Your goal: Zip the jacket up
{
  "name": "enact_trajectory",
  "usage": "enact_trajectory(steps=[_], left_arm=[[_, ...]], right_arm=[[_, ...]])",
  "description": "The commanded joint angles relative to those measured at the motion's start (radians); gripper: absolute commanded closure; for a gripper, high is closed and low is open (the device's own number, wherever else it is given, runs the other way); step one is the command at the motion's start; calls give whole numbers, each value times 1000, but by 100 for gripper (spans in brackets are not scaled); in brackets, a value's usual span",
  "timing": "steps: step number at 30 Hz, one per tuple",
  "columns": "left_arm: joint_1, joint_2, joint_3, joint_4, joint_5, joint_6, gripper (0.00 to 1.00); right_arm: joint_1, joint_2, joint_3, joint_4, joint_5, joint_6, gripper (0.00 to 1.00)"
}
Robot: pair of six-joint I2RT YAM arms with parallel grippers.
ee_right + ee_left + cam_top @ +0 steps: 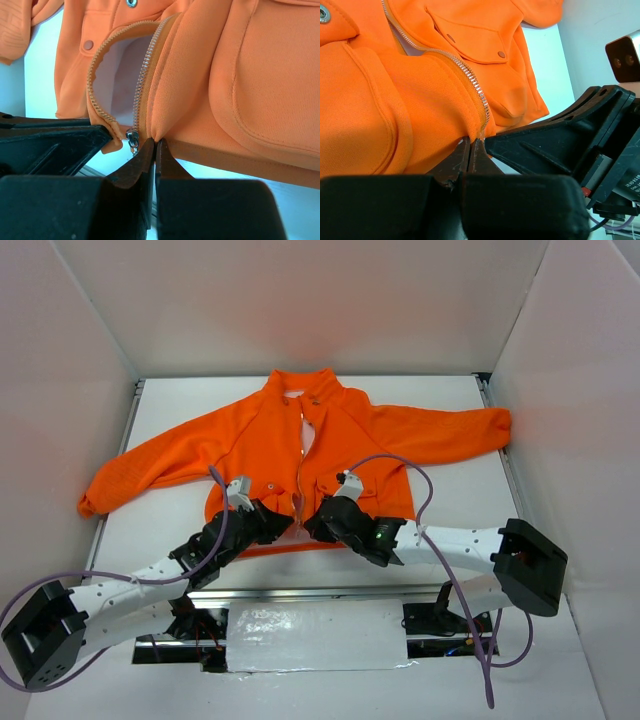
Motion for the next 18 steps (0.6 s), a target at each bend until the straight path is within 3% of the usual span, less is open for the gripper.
enact_trajectory(steps=[1,18], left_arm=[[-9,8,3,64,-13,-11,100],[-12,17,6,55,-30,-21,100]], right_arm=[[16,-12,44,34,30,-15,100],[19,-20,47,26,56,-14,100]])
